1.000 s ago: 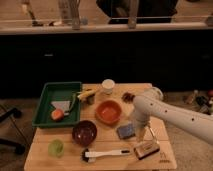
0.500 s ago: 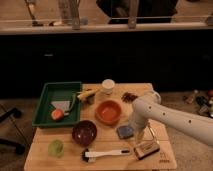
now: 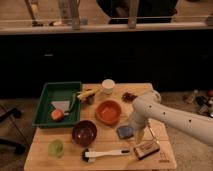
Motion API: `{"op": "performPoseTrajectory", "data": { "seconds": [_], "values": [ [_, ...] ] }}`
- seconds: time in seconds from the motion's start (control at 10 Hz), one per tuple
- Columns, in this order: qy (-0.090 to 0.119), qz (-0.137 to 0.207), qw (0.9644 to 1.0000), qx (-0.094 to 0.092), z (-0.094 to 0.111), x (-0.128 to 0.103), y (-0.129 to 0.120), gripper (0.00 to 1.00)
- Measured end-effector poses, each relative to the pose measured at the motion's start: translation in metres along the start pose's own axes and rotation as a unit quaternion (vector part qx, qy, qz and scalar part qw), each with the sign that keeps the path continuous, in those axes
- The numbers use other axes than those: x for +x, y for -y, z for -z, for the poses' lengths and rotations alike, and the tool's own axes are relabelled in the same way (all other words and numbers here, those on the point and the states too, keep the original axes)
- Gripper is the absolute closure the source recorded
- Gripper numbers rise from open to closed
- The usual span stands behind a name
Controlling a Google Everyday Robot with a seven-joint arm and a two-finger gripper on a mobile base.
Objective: Wipe purple bowl with sponge
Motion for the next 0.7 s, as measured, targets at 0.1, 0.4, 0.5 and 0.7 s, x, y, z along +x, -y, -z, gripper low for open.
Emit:
{"op": "performPoseTrajectory", "data": {
  "seconds": [0.1,0.4,0.5,0.7],
  "values": [
    [0.001,-0.002,1.0000,0.001,-0.002,-0.001,0.001,0.20],
    [-0.002,0.000,1.0000,0.008,-0.002,-0.009,0.004,0.20],
    [-0.002,0.001,1.0000,0.009,-0.004,-0.012,0.006,0.20],
    [-0.003,0.000,0.9999,0.010,-0.010,-0.017,0.011,0.20]
  ]
}}
